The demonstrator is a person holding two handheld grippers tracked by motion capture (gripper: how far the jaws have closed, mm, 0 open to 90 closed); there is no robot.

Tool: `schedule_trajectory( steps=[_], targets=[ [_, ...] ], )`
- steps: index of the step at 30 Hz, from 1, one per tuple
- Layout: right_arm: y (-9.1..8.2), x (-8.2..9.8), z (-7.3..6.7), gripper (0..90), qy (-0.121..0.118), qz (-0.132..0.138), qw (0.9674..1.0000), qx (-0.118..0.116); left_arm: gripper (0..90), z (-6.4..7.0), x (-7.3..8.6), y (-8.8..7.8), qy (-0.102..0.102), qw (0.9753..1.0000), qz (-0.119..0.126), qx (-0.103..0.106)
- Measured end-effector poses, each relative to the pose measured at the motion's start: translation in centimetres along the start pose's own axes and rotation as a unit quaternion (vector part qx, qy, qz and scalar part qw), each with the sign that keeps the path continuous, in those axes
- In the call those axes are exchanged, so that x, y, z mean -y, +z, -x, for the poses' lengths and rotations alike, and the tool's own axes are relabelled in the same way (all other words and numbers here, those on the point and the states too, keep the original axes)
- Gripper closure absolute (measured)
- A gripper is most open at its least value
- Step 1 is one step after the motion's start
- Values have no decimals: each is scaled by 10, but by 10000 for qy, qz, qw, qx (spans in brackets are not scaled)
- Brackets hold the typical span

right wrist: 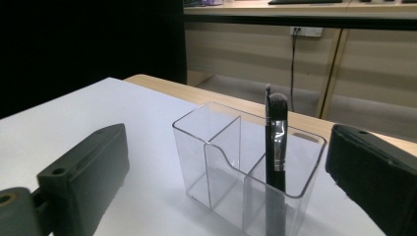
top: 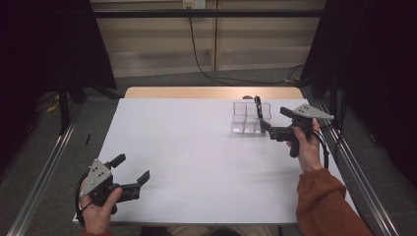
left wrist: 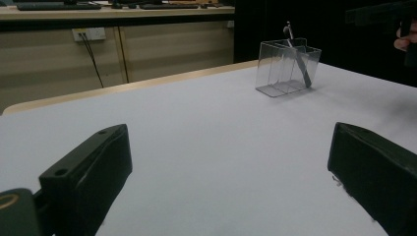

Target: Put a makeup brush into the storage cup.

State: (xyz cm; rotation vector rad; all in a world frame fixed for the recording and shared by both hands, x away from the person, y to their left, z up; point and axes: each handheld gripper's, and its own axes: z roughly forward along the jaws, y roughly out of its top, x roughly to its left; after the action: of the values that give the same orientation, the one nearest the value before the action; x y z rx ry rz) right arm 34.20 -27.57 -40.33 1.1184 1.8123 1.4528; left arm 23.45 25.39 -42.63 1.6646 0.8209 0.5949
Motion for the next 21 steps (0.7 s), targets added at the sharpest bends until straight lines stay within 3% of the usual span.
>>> schedule_trajectory(
  steps=[2, 4, 7, 12, 16, 21],
  targets=[
    [-5, 1, -4, 26, -123, -70, 9999, 77, 30, 0, 0, 0, 15, 10000, -9, -4],
    [-11, 3, -7, 24, 13, -84, 10000, 1, 30, 0, 0, -2, 4, 10000, 8, -16],
    [-18, 8, -12, 34, -18, -74, 9999, 80, 30, 0, 0, -3, -12, 10000, 16, -35],
    [-31, 18, -16, 22, 46, -152, 9998, -110, 30, 0, 1, -3, 11, 10000, -25, -41],
    [-41, 26, -17, 34, 111, -68, 9999, 35, 30, 0, 1, -4, 22, 10000, -26, -40],
    [-54, 31, -23, 28, 116, 69, 9999, 5, 28, 0, 1, -5, 14, 10000, 5, -27]
  ],
)
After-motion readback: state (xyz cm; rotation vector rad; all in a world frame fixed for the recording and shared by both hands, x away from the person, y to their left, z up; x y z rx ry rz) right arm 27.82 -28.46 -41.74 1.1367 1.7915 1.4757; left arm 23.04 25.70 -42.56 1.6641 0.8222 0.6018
